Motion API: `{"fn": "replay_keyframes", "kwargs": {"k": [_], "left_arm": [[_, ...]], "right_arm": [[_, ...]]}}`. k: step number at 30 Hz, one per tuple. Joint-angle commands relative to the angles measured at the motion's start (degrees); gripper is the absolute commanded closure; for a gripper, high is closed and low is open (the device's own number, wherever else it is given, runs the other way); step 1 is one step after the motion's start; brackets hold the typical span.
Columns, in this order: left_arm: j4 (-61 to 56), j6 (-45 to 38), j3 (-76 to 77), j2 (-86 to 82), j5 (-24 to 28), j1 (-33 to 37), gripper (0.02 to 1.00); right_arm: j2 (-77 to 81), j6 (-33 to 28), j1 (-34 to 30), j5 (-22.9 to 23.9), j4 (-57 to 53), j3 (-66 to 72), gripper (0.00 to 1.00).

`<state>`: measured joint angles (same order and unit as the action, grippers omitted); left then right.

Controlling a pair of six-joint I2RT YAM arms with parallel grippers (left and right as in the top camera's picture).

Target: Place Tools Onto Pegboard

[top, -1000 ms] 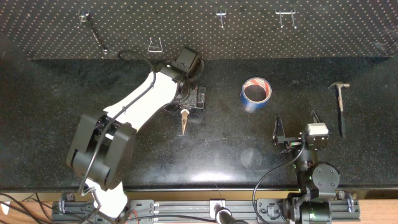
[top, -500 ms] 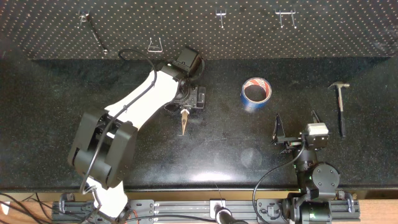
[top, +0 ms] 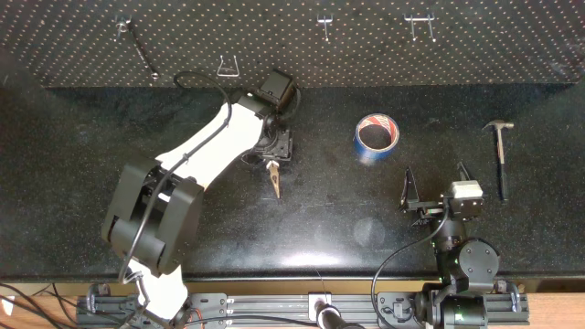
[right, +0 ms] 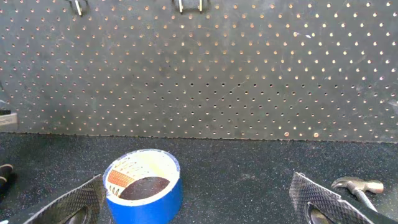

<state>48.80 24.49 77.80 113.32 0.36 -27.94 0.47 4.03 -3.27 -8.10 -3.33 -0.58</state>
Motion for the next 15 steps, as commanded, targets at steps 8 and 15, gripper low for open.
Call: {"fn": "replay_keyframes", "kwargs": {"k": [8,15], "left_arm": [[-1.2,2.3,-0.8,3.2,1.6,-1.0,0.52],[-1.2,2.3,-0.8,3.2,1.6,-1.0,0.581]], "right_arm": [[-0.4,0.7,0.3,-0.5,0.1,0.3,0.025],[-0.4,0.7,0.4,-0.5,0.1,0.4,0.025]]}}
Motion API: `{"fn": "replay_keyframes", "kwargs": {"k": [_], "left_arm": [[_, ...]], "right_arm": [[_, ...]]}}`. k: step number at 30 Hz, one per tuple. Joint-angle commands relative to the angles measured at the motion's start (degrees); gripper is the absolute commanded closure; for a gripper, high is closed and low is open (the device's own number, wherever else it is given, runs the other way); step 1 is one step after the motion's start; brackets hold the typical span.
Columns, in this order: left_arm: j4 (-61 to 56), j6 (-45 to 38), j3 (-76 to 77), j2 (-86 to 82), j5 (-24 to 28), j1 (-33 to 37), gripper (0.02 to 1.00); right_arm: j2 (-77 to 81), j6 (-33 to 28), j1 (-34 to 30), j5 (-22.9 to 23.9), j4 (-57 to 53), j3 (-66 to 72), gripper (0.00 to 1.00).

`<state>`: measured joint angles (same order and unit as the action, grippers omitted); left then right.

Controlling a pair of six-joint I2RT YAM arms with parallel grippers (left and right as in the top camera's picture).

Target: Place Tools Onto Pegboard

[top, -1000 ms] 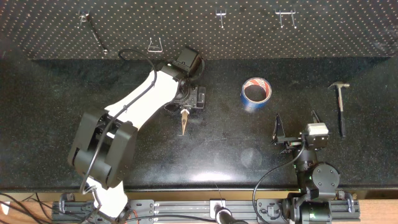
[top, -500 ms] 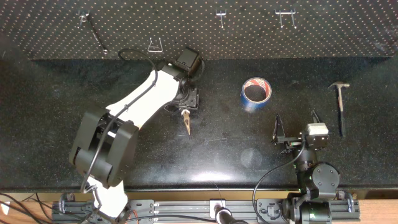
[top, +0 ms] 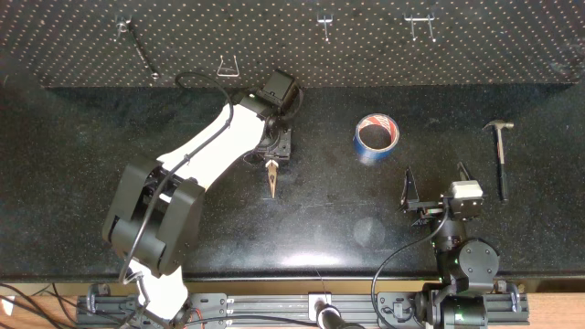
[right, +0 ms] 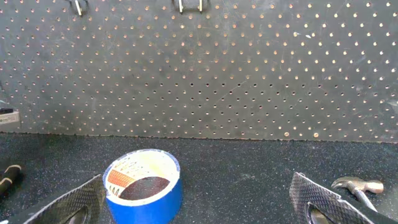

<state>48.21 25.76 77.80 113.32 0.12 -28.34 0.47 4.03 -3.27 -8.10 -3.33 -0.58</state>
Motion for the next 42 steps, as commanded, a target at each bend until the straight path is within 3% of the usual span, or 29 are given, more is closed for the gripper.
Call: {"fn": "replay_keyframes", "kwargs": {"k": [1,29,35,42], "left_arm": [[-0.6,1.0,-0.7,3.1,1.9,-0.6,0.581],[-0.6,1.0,-0.3,-17.1,0.0,-0.7,0.638],[-0.4,0.9,-0.4,-24.7,-3.9,-0.7,0.641],[1.4,0.9,-0.4,-31.4,-12.8,-0.7,0.641]], "right_arm": [[-0.4,0.7,0.3,-0.5,0.1,0.4,0.025],[-0.4,0.7,0.4,-0.5,0.1,0.4,0.025],[-0.4,0.7,0.3,-0.5,0.1,0.4,0.025],[-0.4,0.7,0.3,-0.5,0.1,0.3,0.025]]}}
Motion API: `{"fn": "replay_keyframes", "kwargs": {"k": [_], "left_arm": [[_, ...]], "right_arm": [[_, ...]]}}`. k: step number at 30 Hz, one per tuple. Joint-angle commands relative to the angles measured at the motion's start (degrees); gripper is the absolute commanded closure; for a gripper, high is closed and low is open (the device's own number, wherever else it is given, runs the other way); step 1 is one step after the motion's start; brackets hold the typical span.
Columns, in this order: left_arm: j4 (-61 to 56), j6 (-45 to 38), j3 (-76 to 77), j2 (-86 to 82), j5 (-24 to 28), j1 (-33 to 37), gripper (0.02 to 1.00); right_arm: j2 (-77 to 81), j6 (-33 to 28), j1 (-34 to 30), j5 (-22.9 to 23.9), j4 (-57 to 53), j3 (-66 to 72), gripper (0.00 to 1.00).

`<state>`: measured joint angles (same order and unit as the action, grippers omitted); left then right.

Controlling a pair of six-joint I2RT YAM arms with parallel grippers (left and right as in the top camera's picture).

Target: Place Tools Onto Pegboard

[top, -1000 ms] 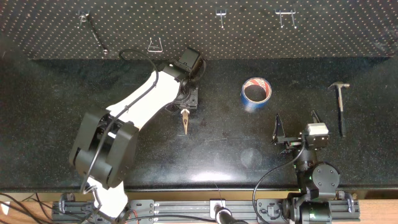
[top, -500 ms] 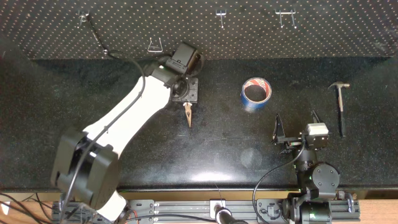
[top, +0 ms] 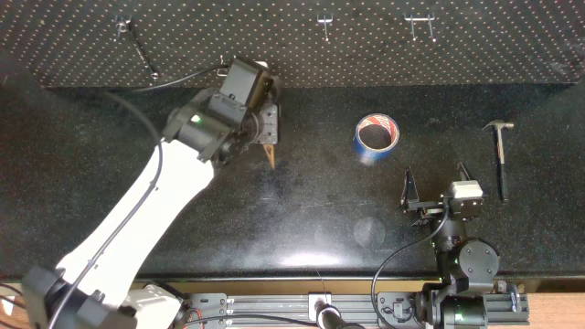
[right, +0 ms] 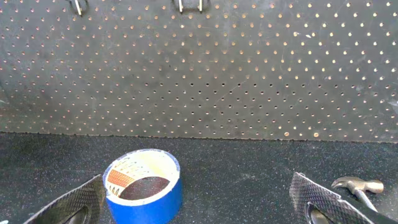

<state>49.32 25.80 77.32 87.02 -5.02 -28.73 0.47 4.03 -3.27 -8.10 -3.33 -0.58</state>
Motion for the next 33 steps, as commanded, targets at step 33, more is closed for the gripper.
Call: {"fn": "replay_keyframes", "kwargs": {"k": [33], "left_arm": [[-37.6,-17.4,-6.7,-7.8,-28.0,5.8,0.634]], "right_arm": [[-0.4,0.7,0.3,-0.5,0.1,0.4,0.025]]}}
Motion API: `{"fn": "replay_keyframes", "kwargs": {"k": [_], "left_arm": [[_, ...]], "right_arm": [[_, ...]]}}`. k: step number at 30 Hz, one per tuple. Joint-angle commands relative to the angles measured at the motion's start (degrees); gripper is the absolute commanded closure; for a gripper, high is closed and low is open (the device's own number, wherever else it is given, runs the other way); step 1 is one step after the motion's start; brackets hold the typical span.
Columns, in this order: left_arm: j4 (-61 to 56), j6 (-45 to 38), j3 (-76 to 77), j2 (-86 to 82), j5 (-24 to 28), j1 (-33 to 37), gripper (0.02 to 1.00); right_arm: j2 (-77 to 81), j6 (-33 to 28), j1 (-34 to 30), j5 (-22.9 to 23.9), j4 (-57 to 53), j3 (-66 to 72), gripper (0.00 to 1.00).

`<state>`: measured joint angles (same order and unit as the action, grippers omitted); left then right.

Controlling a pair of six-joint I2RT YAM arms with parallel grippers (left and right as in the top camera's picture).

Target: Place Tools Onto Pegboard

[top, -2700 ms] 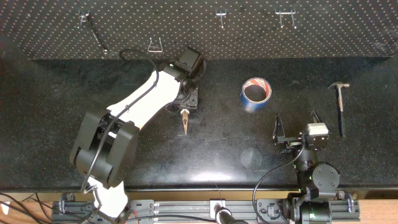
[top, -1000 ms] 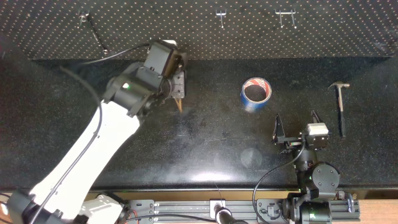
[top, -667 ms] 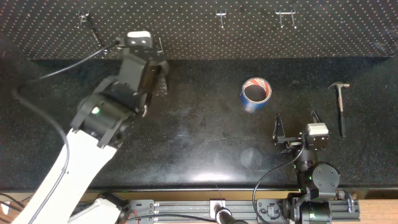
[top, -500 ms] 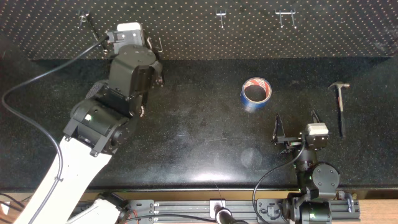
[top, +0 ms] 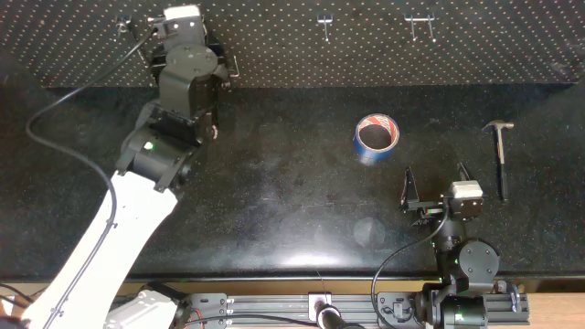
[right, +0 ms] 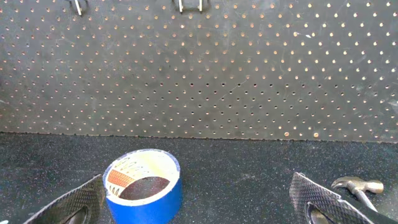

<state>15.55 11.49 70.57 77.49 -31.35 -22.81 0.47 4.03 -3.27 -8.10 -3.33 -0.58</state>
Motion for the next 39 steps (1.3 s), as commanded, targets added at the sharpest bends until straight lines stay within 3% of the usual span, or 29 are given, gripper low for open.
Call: {"fn": "replay_keyframes", "kwargs": {"k": [1,4,13,39], "left_arm": [[-4.3,-3.1,0.1,2.4,-1.7,-0.1,0.636],[-5.3,-3.7,-0.3,3.7,-1.7,-0.1,0.638],[-23.3,-6.0,-9.3,5.0,-1.4,-0.1,0.636],[-33.6,-6.0,-10.3,15.4,-1.5,0.0,0.632]], "right_arm": [[-0.4,0.7,0.3,-0.5,0.1,0.3,0.025],[-0.4,0.7,0.3,-0.5,0.1,0.4,0.027],[-0.4,0.7,0.3,-0.5,0.1,0.4,0.025],[-0.4,0.7,0.3,-0.5,0.1,0.3,0.025]]}}
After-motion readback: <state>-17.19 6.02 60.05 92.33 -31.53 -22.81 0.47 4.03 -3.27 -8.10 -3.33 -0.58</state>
